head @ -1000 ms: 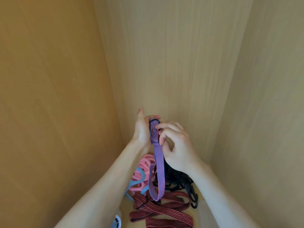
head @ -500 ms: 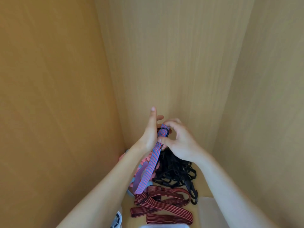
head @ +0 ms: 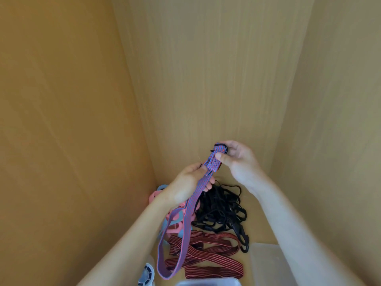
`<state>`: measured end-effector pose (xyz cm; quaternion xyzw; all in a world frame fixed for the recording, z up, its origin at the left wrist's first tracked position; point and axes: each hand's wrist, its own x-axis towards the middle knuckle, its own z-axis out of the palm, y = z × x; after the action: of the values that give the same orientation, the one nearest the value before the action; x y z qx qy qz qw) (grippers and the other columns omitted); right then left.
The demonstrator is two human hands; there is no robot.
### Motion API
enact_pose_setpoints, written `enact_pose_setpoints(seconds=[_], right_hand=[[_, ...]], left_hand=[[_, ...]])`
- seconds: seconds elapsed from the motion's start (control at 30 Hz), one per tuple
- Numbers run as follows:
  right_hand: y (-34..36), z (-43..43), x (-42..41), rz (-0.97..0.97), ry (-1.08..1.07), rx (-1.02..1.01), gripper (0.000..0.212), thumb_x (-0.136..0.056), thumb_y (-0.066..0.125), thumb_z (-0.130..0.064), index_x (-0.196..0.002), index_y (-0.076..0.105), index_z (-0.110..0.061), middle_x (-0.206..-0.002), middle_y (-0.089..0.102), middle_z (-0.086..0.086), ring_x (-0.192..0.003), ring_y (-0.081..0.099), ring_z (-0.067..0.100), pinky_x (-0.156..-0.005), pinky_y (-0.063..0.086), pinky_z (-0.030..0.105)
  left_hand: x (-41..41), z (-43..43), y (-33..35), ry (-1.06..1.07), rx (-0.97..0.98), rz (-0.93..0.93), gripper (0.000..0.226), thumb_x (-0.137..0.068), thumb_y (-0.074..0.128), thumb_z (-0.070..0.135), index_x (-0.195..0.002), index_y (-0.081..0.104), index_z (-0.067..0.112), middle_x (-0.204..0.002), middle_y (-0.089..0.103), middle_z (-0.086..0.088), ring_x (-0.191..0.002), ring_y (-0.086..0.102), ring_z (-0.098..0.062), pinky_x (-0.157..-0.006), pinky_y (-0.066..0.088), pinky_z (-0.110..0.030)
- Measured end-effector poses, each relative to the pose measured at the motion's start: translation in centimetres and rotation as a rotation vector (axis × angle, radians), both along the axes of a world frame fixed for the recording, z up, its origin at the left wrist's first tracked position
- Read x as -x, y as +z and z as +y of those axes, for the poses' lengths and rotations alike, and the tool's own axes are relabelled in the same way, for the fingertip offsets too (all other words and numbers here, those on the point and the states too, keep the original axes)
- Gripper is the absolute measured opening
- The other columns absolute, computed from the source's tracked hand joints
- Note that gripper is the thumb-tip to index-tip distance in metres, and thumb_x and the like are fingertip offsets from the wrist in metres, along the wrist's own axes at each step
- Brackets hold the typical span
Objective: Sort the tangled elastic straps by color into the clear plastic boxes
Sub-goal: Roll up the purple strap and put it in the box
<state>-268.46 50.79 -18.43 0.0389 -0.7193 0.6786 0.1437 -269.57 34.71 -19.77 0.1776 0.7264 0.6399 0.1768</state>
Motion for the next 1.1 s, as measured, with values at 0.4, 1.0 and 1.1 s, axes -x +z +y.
enact_pose_setpoints(seconds=[0.4, 1.0, 1.1], right_hand=[[0.5, 0.9, -0.2, -0.147, 0.128, 0.419, 0.012, -0.093, 0.062, -0.005, -0.099, 0.066, -0.014, -0.086, 0.073, 0.001, -0.08, 0.07, 0.015, -0.083, 0.056, 0.031], [-0.5, 0.4, 0.2, -0.122, 0.092, 0.663, 0.025, -0.092, 0.058, 0.006, -0.106, 0.063, -0.014, -0.083, 0.073, 0.0, -0.077, 0.07, 0.014, -0.071, 0.055, 0.026], [0.0, 0.0, 0.3, -0.002, -0.001, 0.557, 0.029, -0.091, 0.058, 0.013, -0.111, 0.06, -0.007, -0.086, 0.068, 0.004, -0.076, 0.067, 0.015, -0.074, 0.055, 0.027]], left_hand=[[0.0, 0.6, 0.7, -0.011, -0.024, 0.188, 0.027, -0.107, 0.045, 0.018, -0.087, 0.059, 0.004, -0.056, 0.062, 0.001, -0.045, 0.056, -0.01, -0.05, 0.044, -0.016], [1.0, 1.3, 0.8, 0.087, -0.094, 0.165, 0.022, -0.102, 0.056, 0.017, -0.105, 0.067, -0.002, -0.069, 0.071, -0.004, -0.038, 0.048, -0.008, -0.042, 0.04, -0.016], [1.0, 1.5, 0.9, 0.054, -0.068, 0.189, 0.019, -0.105, 0.05, 0.012, -0.111, 0.065, 0.004, -0.082, 0.07, -0.006, -0.043, 0.049, -0.007, -0.046, 0.039, -0.016]])
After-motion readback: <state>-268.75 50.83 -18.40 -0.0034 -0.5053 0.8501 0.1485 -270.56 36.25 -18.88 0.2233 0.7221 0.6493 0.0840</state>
